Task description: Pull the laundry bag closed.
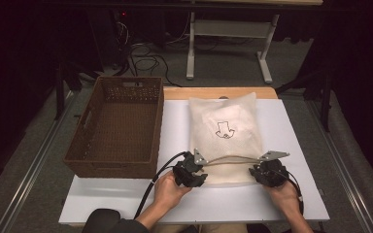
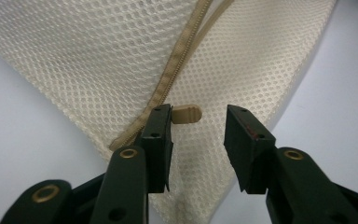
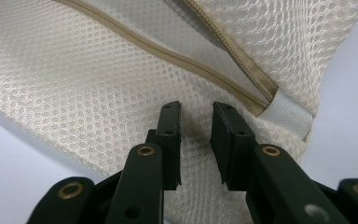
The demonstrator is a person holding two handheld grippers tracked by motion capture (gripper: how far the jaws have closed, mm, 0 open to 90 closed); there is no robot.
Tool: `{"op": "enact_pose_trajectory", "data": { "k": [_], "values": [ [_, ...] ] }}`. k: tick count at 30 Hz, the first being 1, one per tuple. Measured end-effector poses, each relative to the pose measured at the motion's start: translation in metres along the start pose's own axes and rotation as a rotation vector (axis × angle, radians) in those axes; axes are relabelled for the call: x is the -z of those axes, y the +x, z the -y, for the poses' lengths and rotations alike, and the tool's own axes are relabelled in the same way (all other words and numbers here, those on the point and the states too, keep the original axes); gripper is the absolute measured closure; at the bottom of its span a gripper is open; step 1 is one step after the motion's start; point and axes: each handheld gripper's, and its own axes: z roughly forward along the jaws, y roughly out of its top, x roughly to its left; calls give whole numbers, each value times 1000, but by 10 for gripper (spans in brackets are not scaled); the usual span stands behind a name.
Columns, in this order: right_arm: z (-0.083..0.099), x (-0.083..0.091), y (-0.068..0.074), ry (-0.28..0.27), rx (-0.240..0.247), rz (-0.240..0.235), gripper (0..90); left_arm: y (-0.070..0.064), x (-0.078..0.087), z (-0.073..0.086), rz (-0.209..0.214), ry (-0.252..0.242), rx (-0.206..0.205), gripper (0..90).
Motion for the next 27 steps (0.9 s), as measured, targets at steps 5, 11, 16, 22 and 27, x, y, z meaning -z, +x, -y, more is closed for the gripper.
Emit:
{"op": "enact_pose_trajectory", "data": {
  "k": [5,11,16,22,27],
  "values": [
    [0,0,0,-3,-1,-1,734,-3,1,0,1,8,-19,593],
    [0,0,0,-2,0,-3,733,-5,12,-1,6,-25,-32,639],
    [0,0,0,-3,-1,-4,733,2,0,0,-6,20,-22,662],
    [1,0,0,0,-1,-3,733,9,-7,5,18,45,7,651],
    [0,0,-1,1,1,-8,733,3,5,4,22,30,-3,617]
  ]
}}
